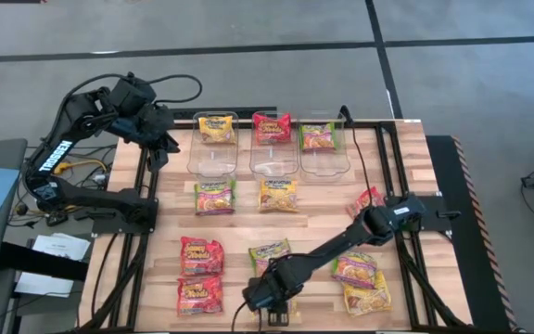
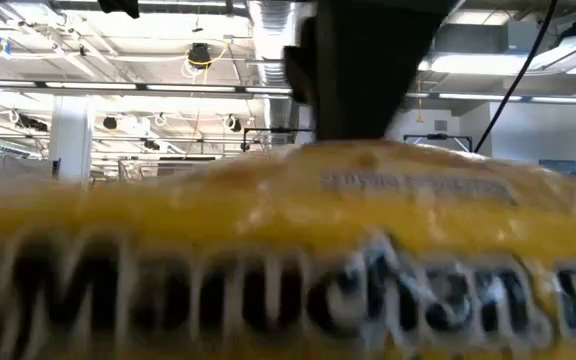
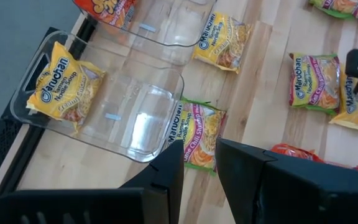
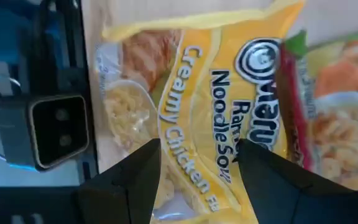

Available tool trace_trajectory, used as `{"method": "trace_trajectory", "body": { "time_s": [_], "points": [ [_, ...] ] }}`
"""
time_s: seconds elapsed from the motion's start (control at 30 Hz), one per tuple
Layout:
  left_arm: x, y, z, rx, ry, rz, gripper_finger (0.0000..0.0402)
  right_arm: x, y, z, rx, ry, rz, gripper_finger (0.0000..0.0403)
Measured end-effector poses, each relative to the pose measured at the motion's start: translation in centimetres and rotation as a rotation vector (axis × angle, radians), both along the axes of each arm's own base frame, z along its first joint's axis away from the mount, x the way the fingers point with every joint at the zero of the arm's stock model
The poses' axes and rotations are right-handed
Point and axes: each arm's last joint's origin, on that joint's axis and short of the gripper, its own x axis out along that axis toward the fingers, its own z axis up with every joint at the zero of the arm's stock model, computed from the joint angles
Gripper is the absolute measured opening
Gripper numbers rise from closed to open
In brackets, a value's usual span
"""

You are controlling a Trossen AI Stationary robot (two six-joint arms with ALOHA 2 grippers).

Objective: Sort Maruchan noodles
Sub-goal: Put the yellow noodle pack into the left transparent bin

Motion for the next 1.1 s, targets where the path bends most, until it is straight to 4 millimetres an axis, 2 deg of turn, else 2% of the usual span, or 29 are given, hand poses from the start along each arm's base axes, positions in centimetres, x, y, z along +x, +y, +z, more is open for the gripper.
{"method": "trace_trajectory", "body": {
  "time_s": [0.2,0.33,0.47,0.67,0.73,0.97,1.1],
  "points": [
    [0.0,0.0,0.0,0.001,0.000,0.000,0.0080,-0.3,0.7,-1.7,-0.033,0.049,0.002,0.0233],
    [0.0,0.0,0.0,0.002,0.001,0.001,0.0080,-0.3,0.6,-1.8,-0.043,0.060,-0.070,0.0213],
    [0.0,0.0,0.0,0.002,0.001,0.002,0.0080,-0.2,0.5,-1.8,-0.049,0.054,-0.123,0.0160],
    [0.0,0.0,0.0,0.003,0.001,0.002,0.0080,0.2,0.5,-1.9,0.005,0.056,-0.130,0.0040],
    [0.0,0.0,0.0,0.003,0.002,0.002,0.0080,0.3,0.6,-1.9,0.013,0.048,-0.124,0.0013],
    [0.0,0.0,0.0,0.014,0.006,-0.011,0.0080,0.6,0.4,-1.0,0.021,0.042,-0.093,0.0005],
    [0.0,0.0,0.0,0.013,0.006,-0.011,0.0080,0.7,-0.1,0.2,-0.002,0.054,-0.101,0.0004]
  ]
}}
